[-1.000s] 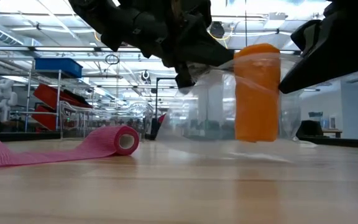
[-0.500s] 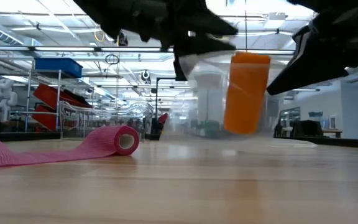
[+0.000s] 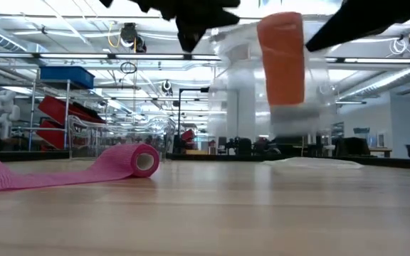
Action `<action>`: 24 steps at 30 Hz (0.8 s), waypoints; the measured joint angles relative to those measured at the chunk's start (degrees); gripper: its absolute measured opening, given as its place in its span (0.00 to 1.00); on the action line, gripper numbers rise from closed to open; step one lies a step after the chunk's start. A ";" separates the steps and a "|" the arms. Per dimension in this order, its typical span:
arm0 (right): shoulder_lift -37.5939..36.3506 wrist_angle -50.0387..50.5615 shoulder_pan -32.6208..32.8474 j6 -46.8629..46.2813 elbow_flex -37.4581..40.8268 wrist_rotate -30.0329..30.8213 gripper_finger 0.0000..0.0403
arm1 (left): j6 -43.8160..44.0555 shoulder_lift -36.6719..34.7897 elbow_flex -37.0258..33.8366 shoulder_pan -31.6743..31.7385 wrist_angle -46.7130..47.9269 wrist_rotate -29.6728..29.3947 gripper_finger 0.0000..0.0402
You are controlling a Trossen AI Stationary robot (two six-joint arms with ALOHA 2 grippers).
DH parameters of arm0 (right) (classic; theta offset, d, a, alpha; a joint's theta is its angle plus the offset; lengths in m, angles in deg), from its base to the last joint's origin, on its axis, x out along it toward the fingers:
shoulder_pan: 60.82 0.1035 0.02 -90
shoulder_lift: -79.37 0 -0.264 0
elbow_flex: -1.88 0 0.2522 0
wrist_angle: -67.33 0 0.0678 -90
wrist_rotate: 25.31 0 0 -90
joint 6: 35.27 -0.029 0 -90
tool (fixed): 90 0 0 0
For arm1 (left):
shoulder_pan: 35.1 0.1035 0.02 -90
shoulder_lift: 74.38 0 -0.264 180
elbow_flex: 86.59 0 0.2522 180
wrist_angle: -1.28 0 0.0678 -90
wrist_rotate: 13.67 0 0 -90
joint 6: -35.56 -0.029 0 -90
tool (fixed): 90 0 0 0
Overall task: Roll bandage
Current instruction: Put the rolled orange bandage into the transparent zip bag
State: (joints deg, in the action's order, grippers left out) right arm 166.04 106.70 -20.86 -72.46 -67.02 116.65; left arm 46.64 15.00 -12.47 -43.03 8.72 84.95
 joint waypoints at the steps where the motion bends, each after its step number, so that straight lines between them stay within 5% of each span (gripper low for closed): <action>1: -0.65 0.01 -1.11 0.46 -0.17 -5.36 0.00 | -0.89 -0.53 0.00 -0.37 0.11 -0.68 0.30; 3: -1.62 2.18 -2.63 -0.52 -0.48 -9.41 0.00 | -2.71 -1.43 0.00 -1.30 0.12 -1.95 0.30; 7: -3.84 4.37 -1.07 -2.12 -0.69 1.60 0.00 | -4.36 -2.25 0.02 -2.74 0.58 -4.53 0.30; 24: -7.34 -3.35 -0.41 6.41 -0.62 4.52 0.00 | -4.38 -3.21 0.00 -5.24 12.31 -13.30 0.30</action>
State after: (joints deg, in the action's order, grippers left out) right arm 158.71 103.35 -21.28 -66.04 -67.64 121.16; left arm 42.26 11.79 -12.47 -48.26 21.03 71.65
